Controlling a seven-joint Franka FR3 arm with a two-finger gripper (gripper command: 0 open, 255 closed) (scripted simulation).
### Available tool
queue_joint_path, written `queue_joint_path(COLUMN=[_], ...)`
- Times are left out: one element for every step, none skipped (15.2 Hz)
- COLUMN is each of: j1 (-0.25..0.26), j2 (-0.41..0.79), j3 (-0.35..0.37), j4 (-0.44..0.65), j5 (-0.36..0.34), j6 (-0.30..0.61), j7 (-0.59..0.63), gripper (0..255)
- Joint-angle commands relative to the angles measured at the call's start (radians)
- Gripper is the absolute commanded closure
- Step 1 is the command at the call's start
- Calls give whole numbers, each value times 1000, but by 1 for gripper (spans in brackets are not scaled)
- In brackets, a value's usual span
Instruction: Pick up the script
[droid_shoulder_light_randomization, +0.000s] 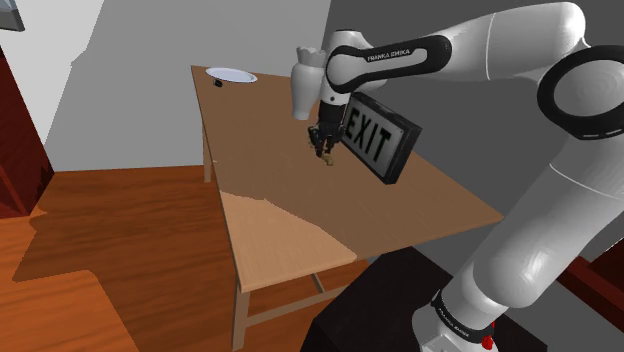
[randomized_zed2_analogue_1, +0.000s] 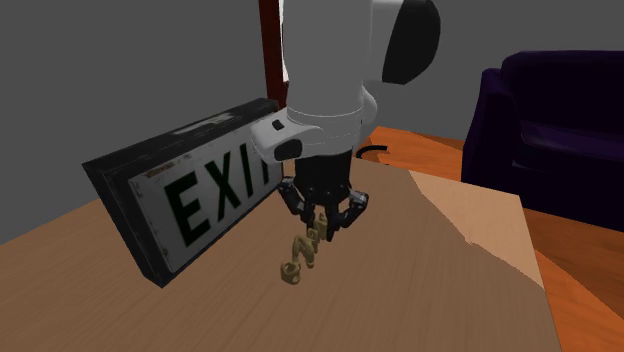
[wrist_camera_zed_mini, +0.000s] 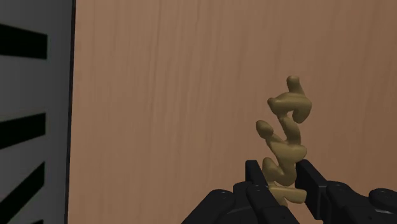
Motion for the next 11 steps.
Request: queue_joint_path(j1=[0,0,0,0,0,0,0,0,0,0,0], j2=[-4,-6,-9,-12,-14,-16,-18,-19,-21,-21,-21], j3=[0,0,0,0,0,0,0,0,0,0,0], j4=[20,30,41,51,62,73,85,96,108,110,110], j5=[0,1,1,1,1,1,1,2,2,2,2], j6=[-24,-37,-50,-63,-76,-89,-102,-116,-129,-131,-131], j7=[0,0,-1,-1,-1,-1,-2,-2,-2,-2,-2], gripper=[255,255,255,255,255,255,255,255,255,255,255])
